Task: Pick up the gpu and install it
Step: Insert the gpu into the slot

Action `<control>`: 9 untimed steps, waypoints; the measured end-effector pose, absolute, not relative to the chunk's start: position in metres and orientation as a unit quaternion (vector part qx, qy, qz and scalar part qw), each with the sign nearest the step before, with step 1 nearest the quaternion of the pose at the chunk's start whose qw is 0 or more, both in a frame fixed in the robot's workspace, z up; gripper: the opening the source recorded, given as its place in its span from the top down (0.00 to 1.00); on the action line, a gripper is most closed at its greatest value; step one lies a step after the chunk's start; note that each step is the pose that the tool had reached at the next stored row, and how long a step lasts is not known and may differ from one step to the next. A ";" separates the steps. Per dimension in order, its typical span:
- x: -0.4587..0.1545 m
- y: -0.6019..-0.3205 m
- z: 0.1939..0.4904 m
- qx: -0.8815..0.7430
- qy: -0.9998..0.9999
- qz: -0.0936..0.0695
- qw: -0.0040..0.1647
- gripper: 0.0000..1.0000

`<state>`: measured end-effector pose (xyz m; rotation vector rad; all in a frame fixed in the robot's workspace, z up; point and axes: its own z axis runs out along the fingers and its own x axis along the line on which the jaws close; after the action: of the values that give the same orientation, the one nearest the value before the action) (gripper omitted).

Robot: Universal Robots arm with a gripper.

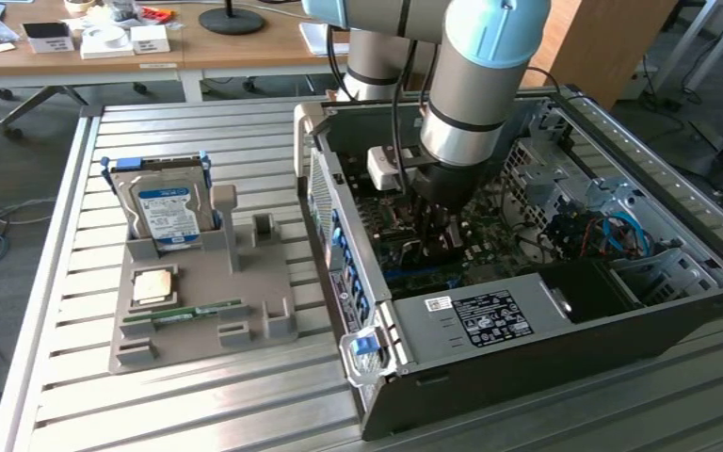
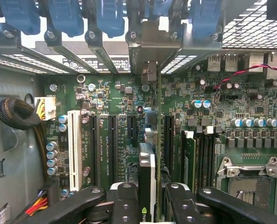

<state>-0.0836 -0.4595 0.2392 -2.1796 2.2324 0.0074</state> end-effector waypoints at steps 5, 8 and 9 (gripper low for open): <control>-0.084 -0.460 0.238 -0.699 0.715 0.002 0.011 0.73; -0.084 -0.460 0.237 -0.699 0.715 0.002 0.011 0.73; -0.084 -0.460 0.237 -0.699 0.715 0.002 0.011 0.73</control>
<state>-0.0837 -0.4596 0.2372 -2.1798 2.2326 0.0072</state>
